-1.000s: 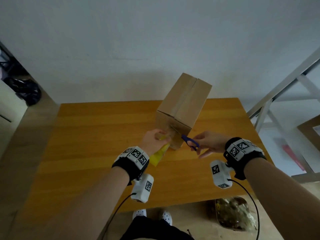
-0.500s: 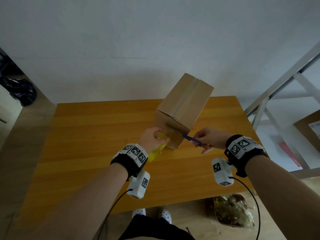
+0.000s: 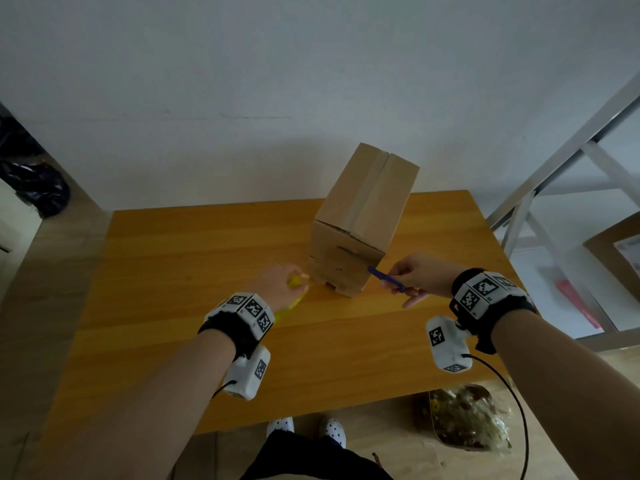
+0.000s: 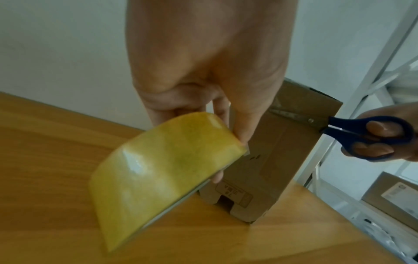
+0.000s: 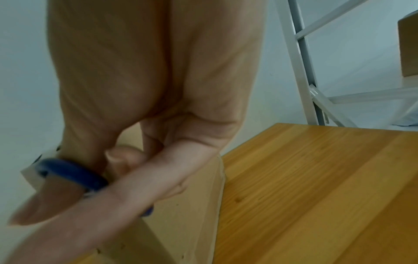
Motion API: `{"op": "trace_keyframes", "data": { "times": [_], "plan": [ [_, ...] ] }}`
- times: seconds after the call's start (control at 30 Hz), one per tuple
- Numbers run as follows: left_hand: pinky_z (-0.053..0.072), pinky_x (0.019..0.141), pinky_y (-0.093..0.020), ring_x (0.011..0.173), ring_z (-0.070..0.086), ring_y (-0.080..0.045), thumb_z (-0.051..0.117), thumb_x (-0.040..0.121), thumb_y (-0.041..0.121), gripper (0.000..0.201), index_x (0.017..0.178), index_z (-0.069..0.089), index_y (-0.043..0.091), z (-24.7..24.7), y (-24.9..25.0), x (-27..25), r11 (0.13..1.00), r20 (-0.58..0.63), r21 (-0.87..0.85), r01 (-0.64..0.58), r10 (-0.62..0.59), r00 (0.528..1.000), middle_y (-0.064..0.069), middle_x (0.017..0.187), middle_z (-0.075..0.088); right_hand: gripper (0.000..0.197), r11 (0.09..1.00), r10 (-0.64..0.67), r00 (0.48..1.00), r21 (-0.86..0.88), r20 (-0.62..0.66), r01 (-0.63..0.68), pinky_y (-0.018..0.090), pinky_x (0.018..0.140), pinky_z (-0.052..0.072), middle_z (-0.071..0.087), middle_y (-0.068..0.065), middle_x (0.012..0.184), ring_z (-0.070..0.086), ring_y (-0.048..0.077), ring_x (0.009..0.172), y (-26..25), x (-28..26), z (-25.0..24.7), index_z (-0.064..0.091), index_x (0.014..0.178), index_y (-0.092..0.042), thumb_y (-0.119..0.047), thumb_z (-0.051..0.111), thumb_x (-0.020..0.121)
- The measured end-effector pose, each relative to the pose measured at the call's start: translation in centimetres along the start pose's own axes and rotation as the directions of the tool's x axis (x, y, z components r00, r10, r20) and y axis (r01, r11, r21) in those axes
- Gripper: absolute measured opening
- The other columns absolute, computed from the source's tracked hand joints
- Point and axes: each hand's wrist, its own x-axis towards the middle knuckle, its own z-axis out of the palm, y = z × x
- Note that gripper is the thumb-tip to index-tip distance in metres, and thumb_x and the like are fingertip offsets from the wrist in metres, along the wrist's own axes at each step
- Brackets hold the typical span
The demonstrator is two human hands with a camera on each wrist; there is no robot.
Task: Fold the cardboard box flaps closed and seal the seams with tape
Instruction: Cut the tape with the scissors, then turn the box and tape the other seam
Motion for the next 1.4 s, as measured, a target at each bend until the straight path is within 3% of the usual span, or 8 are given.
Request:
{"op": "trace_keyframes", "data": {
  "times": [0.37, 0.53, 0.73, 0.83, 1.03, 1.23, 1.3, 1.4],
  "plan": [
    [0.044, 0.058, -0.026, 0.079, 0.058, -0.018, 0.063, 0.084, 0.039, 0.029, 0.108, 0.06, 0.023, -0.7, 0.2, -0.6, 0.991, -0.136, -0.116, -0.064, 0.048, 0.99, 0.004, 0.106, 0.062, 0.047, 0.964, 0.099, 0.994, -0.252, 0.036, -0.087, 0.028, 0.066, 0.059, 0.056, 0.005, 0.067, 0.06, 0.018, 0.066, 0.7, 1.7, 2.4, 0.065, 0.081, -0.003, -0.049, 0.073, 0.076],
    [0.029, 0.044, -0.018, 0.051, 0.041, -0.012, 0.062, 0.085, 0.037, 0.026, 0.107, 0.057, 0.022, -1.3, 0.3, -1.4, 0.98, -0.126, -0.179, -0.089, 0.067, 0.99, 0.004, 0.068, 0.051, 0.031, 0.926, 0.011, 0.999, -0.378, -0.031, -0.022, 0.029, 0.059, 0.056, 0.063, 0.009, 0.074, 0.06, 0.021, 0.065, 1.6, 3.4, 4.9, 0.07, 0.087, -0.003, -0.032, 0.075, 0.08],
    [0.039, 0.057, -0.026, 0.063, 0.049, -0.021, 0.065, 0.083, 0.033, 0.016, 0.09, 0.053, 0.039, -1.0, -1.2, -1.7, 0.95, -0.118, -0.296, -0.097, 0.064, 0.991, -0.005, 0.081, 0.058, 0.03, 0.91, -0.086, 0.976, -0.415, -0.202, -0.006, 0.021, 0.056, 0.043, 0.058, -0.007, 0.069, 0.059, 0.017, 0.076, 2.6, 5.9, 8.9, 0.054, 0.06, -0.023, -0.02, 0.078, 0.076],
    [0.047, 0.052, -0.041, 0.068, 0.061, -0.041, 0.065, 0.083, 0.036, 0.017, 0.092, 0.053, 0.043, -1.2, -2.2, -1.8, 0.952, -0.087, -0.289, -0.106, 0.084, 0.993, -0.024, 0.083, 0.065, 0.023, 0.893, -0.055, 0.976, -0.447, -0.212, -0.047, 0.028, 0.062, 0.051, 0.067, -0.001, 0.089, 0.062, 0.018, 0.082, 2.6, 6.7, 10.8, 0.058, 0.063, -0.022, -0.024, 0.075, 0.079],
    [0.042, 0.049, -0.038, 0.063, 0.057, -0.046, 0.065, 0.082, 0.034, 0.017, 0.092, 0.055, 0.043, -1.5, -4.0, -1.4, 0.935, -0.032, -0.337, -0.115, 0.11, 0.993, -0.031, 0.081, 0.063, 0.017, 0.848, -0.048, 0.974, -0.524, -0.221, -0.077, 0.029, 0.065, 0.051, 0.069, 0.004, 0.093, 0.063, 0.02, 0.083, 2.5, 9.1, 13.5, 0.071, 0.084, -0.013, -0.029, 0.068, 0.085],
    [0.027, 0.041, -0.022, 0.041, 0.036, -0.012, 0.063, 0.083, 0.031, 0.022, 0.104, 0.057, 0.031, -2.3, -5.0, -0.8, 0.925, -0.025, -0.349, -0.15, 0.151, 0.988, -0.006, 0.053, 0.047, 0.023, 0.822, -0.097, 0.972, -0.568, -0.214, -0.043, 0.032, 0.063, 0.051, 0.061, 0.007, 0.077, 0.059, 0.024, 0.072, 2.3, 10.6, 14.8, 0.062, 0.068, -0.015, -0.017, 0.056, 0.091],
    [0.029, 0.045, -0.027, 0.046, 0.039, -0.024, 0.063, 0.082, 0.035, 0.02, 0.101, 0.056, 0.038, -2.5, -5.0, -0.5, 0.931, -0.006, -0.332, -0.15, 0.157, 0.988, -0.011, 0.056, 0.052, 0.028, 0.838, -0.104, 0.971, -0.545, -0.215, -0.031, 0.031, 0.062, 0.049, 0.061, 0.008, 0.076, 0.055, 0.021, 0.067, 2.4, 11.1, 15.0, 0.061, 0.065, -0.011, -0.016, 0.054, 0.092],
    [0.034, 0.046, -0.028, 0.052, 0.047, -0.037, 0.064, 0.082, 0.034, 0.02, 0.098, 0.054, 0.042, -3.0, -4.8, -0.1, 0.933, 0.01, -0.321, -0.161, 0.174, 0.985, -0.025, 0.069, 0.061, 0.025, 0.852, -0.117, 0.977, -0.524, -0.179, 0.006, 0.03, 0.071, 0.051, 0.067, 0.009, 0.093, 0.06, 0.02, 0.078, 2.5, 11.2, 15.2, 0.072, 0.089, -0.004, -0.019, 0.053, 0.094]
  ]
}}
